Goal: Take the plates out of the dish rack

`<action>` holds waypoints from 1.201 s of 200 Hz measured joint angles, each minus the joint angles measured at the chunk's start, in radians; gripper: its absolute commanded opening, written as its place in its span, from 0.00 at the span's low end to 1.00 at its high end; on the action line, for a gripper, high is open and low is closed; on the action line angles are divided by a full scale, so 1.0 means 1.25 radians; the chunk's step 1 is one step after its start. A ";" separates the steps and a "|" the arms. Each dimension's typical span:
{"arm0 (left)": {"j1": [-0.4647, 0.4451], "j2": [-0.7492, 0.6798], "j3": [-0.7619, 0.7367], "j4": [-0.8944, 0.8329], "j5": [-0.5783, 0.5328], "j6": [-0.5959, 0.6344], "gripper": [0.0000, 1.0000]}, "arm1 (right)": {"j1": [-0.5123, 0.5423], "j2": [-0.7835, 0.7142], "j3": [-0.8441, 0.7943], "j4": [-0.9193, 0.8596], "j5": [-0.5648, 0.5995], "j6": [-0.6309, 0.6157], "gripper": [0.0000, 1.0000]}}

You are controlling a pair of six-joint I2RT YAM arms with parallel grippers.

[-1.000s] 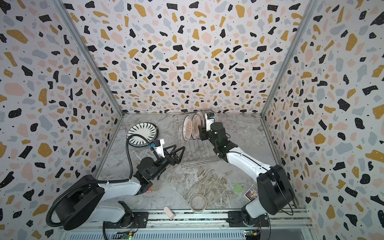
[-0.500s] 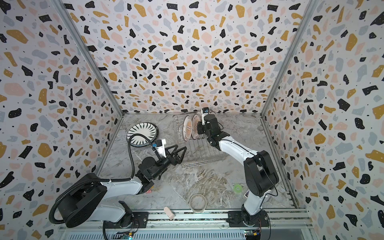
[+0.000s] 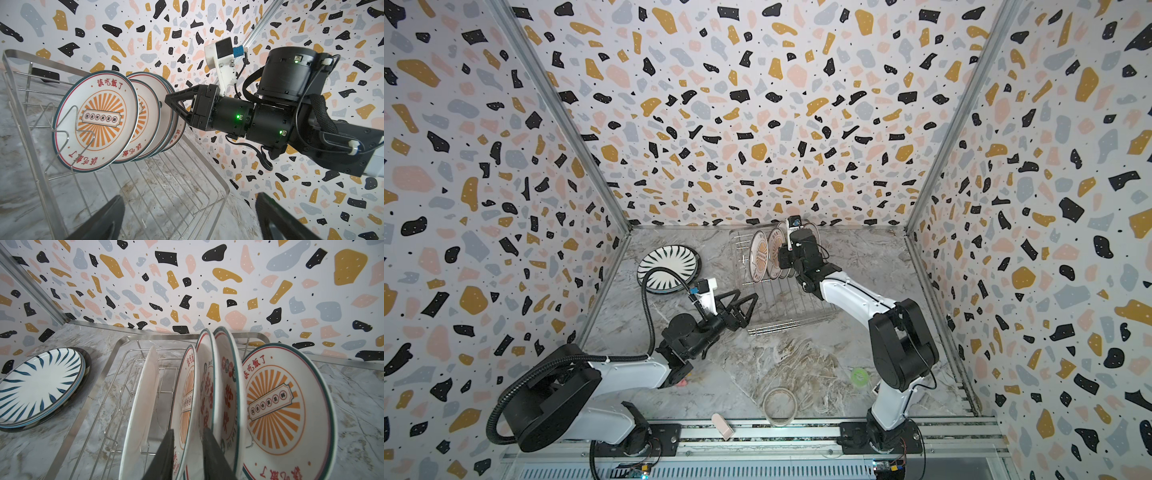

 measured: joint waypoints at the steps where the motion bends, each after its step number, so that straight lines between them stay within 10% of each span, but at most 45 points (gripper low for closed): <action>1: 0.000 0.001 0.001 0.000 0.000 0.000 1.00 | 0.000 0.000 0.000 0.000 0.000 0.000 0.26; 240: 0.000 0.029 0.014 0.013 0.001 -0.005 1.00 | 0.009 0.066 0.034 -0.016 0.085 -0.014 0.20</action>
